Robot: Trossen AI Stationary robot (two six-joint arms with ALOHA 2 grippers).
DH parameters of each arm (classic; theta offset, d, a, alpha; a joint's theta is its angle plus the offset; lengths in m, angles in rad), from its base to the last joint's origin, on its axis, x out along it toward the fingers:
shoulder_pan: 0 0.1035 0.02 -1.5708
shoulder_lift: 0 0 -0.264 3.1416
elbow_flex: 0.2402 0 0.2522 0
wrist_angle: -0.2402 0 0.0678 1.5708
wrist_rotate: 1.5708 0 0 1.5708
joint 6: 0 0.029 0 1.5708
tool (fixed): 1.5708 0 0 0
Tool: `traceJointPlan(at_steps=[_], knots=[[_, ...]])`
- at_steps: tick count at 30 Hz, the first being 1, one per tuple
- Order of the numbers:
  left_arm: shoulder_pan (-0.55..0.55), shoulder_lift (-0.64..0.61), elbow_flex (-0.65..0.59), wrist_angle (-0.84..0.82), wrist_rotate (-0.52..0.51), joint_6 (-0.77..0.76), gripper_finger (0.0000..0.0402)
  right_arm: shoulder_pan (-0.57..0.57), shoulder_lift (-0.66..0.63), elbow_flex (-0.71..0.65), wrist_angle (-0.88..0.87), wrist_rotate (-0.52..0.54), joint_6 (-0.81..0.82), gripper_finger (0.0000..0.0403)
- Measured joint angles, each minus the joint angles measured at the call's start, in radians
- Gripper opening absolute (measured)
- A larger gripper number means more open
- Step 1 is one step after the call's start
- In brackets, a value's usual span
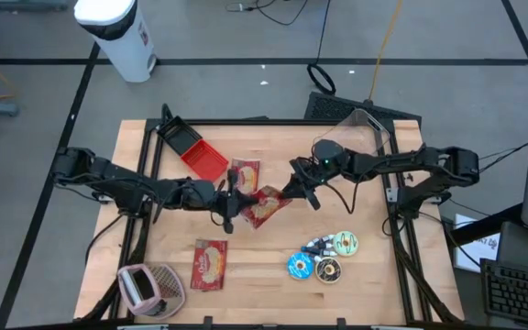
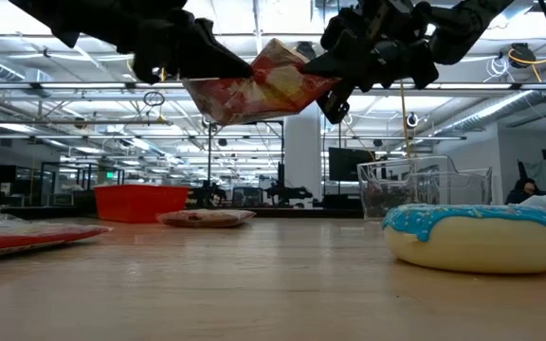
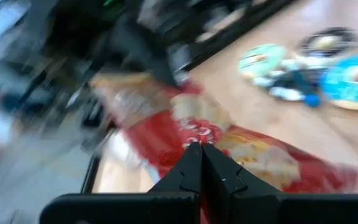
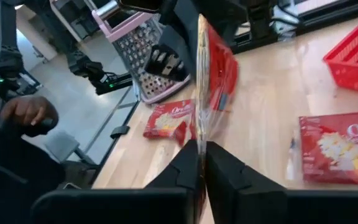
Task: Pick & Place Food Item
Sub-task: Put the middle red popcorn bag into the transparent bin
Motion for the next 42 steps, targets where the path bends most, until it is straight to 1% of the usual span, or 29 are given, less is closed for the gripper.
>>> traceJointPlan(at_steps=[2, 3, 6, 9, 12, 15, 18, 20, 22, 25, 28, 30, 32, 34, 36, 37, 39, 42], knots=[[0.001, -0.003, 0.008, -0.023, -0.081, -0.099, 0.0022, -0.001, 0.0, 0.001, 0.003, 0.006, -0.001, 0.0003], [0.002, -0.01, 0.015, -0.044, -0.101, -0.137, 0.0034, -0.001, 0.0, 0.001, 0.001, 0.006, 0.003, 0.0003], [-0.002, -0.018, 0.037, -0.052, -0.111, -0.195, 0.0083, 0.001, -0.001, 0.001, -0.002, -0.005, 0.002, 0.0002], [-0.015, -0.018, 0.062, -0.051, -0.128, -0.195, 0.0136, 0.001, -0.009, 0.0, -0.019, -0.009, -0.006, 0.0002], [-0.034, -0.018, 0.089, -0.05, -0.154, -0.15, 0.0182, 0.001, -0.032, 0.0, -0.021, -0.009, 0.004, 0.0001], [-0.05, -0.018, 0.107, -0.049, -0.186, -0.136, 0.0216, 0.001, -0.093, 0.0, -0.045, -0.005, 0.048, 0.0001], [-0.054, -0.018, 0.11, -0.051, -0.202, -0.14, 0.0238, -0.001, -0.197, 0.0, -0.126, 0.002, 0.062, 0.0001], [-0.052, -0.018, 0.111, -0.058, -0.204, -0.158, 0.0248, -0.01, -0.28, 0.0, -0.198, 0.048, 0.05, 0.0001], [-0.049, -0.018, 0.111, -0.074, -0.2, -0.178, 0.0255, -0.029, -0.363, 0.023, -0.339, 0.12, 0.03, 0.0001], [-0.035, -0.021, 0.11, -0.064, -0.194, -0.162, 0.0261, -0.059, -0.464, 0.082, -0.579, 0.298, -0.012, 0.0], [-0.007, -0.065, 0.109, -0.076, -0.19, -0.159, 0.0261, -0.09, -0.519, 0.151, -0.8, 0.483, -0.052, 0.0], [0.023, -0.085, 0.113, -0.086, -0.174, -0.163, 0.026, -0.119, -0.539, 0.205, -0.918, 0.585, -0.074, 0.0], [0.054, -0.112, 0.107, -0.142, -0.142, -0.192, 0.0258, -0.155, -0.544, 0.259, -1.023, 0.677, -0.09, 0.0], [0.091, -0.138, 0.109, -0.149, -0.063, -0.22, 0.0258, -0.201, -0.534, 0.305, -1.125, 0.758, -0.11, 0.0], [0.124, -0.171, 0.11, -0.182, 0.039, -0.243, 0.026, -0.25, -0.514, 0.343, -1.21, 0.812, -0.126, 0.0], [0.14, -0.181, 0.11, -0.192, 0.09, -0.254, 0.0261, -0.278, -0.503, 0.358, -1.239, 0.83, -0.133, 0.0], [0.17, -0.184, 0.11, -0.201, 0.185, -0.273, 0.0262, -0.34, -0.478, 0.381, -1.297, 0.832, -0.147, 0.0], [0.206, -0.181, 0.109, -0.227, 0.274, -0.299, 0.0259, -0.43, -0.429, 0.39, -1.374, 0.822, -0.166, 0.0]])
